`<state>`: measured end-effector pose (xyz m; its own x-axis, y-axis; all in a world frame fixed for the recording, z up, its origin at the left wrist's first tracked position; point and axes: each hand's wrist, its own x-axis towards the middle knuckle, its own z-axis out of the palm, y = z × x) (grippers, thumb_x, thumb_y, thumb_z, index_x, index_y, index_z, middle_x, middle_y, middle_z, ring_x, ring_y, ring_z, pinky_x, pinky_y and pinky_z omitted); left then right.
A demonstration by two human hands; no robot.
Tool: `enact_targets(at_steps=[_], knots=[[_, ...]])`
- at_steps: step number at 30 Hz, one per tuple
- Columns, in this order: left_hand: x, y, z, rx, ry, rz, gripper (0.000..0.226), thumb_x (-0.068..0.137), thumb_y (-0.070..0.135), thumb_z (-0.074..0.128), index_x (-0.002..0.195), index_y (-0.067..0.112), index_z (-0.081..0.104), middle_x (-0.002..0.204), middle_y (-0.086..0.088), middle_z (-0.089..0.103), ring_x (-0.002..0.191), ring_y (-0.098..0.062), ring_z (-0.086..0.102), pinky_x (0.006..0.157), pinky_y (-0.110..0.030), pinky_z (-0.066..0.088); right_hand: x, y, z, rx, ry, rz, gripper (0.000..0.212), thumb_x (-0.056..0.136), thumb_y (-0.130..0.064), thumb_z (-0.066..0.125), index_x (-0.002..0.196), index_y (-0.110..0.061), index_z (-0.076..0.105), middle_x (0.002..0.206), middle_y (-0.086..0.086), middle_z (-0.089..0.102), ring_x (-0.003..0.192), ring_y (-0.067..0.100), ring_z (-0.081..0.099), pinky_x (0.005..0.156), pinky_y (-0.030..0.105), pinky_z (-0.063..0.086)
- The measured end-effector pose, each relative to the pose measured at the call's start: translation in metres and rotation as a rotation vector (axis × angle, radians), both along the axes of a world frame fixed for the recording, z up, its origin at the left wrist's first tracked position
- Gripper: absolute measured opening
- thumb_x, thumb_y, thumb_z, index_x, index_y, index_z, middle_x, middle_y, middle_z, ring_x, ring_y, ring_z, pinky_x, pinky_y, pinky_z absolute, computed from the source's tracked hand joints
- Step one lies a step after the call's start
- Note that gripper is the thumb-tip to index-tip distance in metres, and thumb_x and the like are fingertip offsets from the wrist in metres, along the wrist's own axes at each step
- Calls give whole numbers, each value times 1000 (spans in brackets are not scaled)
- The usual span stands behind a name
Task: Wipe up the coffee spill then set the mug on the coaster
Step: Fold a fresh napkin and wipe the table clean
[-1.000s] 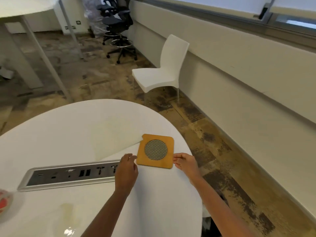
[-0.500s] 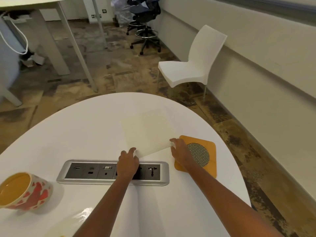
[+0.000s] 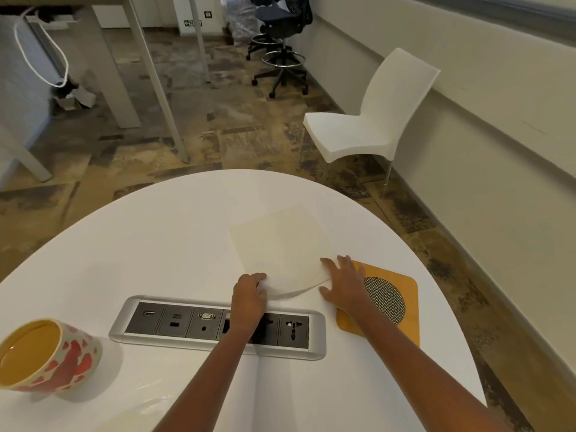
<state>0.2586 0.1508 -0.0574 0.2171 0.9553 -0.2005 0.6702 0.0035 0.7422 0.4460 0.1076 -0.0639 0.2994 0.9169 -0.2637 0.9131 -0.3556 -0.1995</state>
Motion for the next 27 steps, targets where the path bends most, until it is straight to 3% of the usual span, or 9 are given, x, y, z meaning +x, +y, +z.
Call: enact_targets(at_steps=[5, 9, 11, 14, 17, 19, 21, 24, 27], knots=[[13, -5, 23, 84, -135, -33, 38, 84, -7, 45, 119, 4, 55, 116, -16, 55, 93, -18, 52, 81, -17, 41, -19, -7, 19, 163, 67, 81, 70, 91, -30, 49, 147, -27, 8, 158, 6, 11, 147, 24, 0, 115, 55, 1], [25, -17, 55, 211, -251, -53, 36, 85, -6, 45, 116, 6, 58, 107, -11, 56, 85, -15, 51, 65, -1, 39, -23, -13, 47, 446, 241, -78, 67, 87, -1, 47, 144, -26, 23, 132, 7, 56, 138, 23, 34, 115, 54, -6], [28, -25, 71, 319, -313, -61, 36, 86, -5, 46, 118, 7, 57, 102, -7, 53, 83, -15, 51, 65, 0, 40, -19, -16, 62, 562, 294, -150, 67, 84, 8, 45, 140, -26, 35, 118, 7, 64, 123, 20, 50, 115, 53, -5], [29, -39, 92, 460, -398, -41, 45, 86, -4, 48, 128, 12, 46, 107, 1, 48, 87, -15, 51, 69, -3, 43, -13, -22, 84, 677, 316, -160, 55, 85, 10, 45, 130, -21, 49, 120, 8, 64, 114, 23, 57, 116, 54, 3], [23, -50, 105, 572, -408, 108, 58, 83, -3, 52, 135, 15, 34, 114, -6, 46, 102, -19, 49, 85, -19, 44, -11, -38, 114, 805, 395, -176, 38, 91, 4, 45, 123, -11, 57, 122, 12, 63, 112, 30, 57, 109, 57, 32], [17, -52, 106, 615, -376, 239, 62, 82, 0, 56, 137, 11, 30, 124, -17, 42, 116, -28, 44, 97, -37, 39, -12, -56, 136, 844, 474, -199, 34, 92, 0, 46, 124, -6, 54, 120, 15, 62, 104, 23, 57, 99, 37, 46], [9, -55, 105, 571, -353, 339, 65, 83, 6, 59, 139, 8, 26, 132, -22, 35, 122, -32, 39, 101, -46, 35, -11, -74, 152, 830, 508, -215, 35, 94, -5, 45, 128, -5, 49, 121, 14, 60, 98, 12, 49, 84, 19, 43], [2, -67, 104, 383, -405, 348, 67, 86, 19, 58, 141, 11, 20, 141, -19, 28, 129, -31, 34, 105, -51, 35, -5, -96, 163, 833, 566, -266, 37, 95, -8, 44, 132, -6, 45, 123, 14, 58, 99, 11, 46, 80, 22, 41], [4, -84, 101, 193, -532, 279, 58, 88, 25, 53, 139, 14, 28, 140, -13, 39, 128, -27, 39, 100, -37, 36, 2, -115, 165, 818, 662, -320, 36, 95, -12, 45, 131, -9, 45, 122, 14, 58, 100, 15, 49, 80, 27, 42]])
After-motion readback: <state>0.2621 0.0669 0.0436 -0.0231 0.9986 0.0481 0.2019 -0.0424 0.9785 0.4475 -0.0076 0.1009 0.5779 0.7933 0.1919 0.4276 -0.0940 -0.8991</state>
